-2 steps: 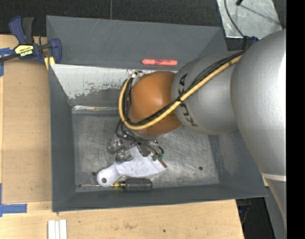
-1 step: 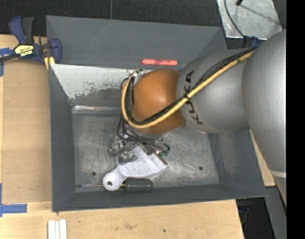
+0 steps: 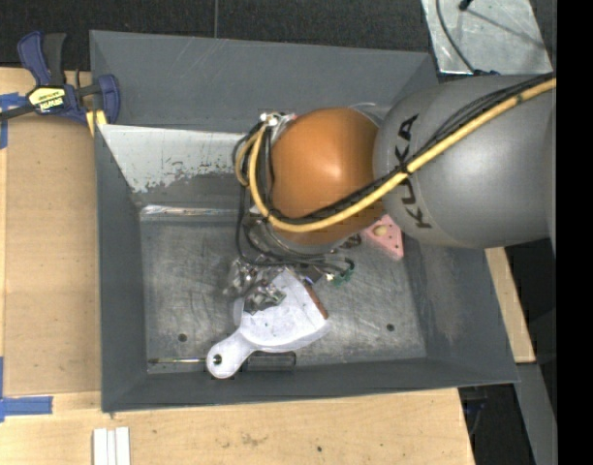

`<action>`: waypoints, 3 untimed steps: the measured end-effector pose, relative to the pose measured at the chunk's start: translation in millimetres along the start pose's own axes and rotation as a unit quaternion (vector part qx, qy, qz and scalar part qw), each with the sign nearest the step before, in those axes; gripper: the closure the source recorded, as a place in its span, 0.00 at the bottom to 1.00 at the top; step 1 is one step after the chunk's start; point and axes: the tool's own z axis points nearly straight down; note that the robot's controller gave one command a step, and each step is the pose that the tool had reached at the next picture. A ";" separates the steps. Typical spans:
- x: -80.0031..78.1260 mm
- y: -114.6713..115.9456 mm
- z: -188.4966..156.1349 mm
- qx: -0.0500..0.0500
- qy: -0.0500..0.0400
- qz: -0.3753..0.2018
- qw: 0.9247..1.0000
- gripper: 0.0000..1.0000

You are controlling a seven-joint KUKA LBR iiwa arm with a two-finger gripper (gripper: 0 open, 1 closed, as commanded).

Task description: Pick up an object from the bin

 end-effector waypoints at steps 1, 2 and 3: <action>-1.8 6.6 31.2 0.001 -0.002 0.066 0.998 0.00; -1.7 9.9 58.3 0.000 0.000 0.085 0.996 1.00; -1.7 9.9 58.3 0.000 0.000 0.085 0.996 1.00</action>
Offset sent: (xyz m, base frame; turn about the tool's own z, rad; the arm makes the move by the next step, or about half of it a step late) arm 0.0000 0.0000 0.0000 0.0000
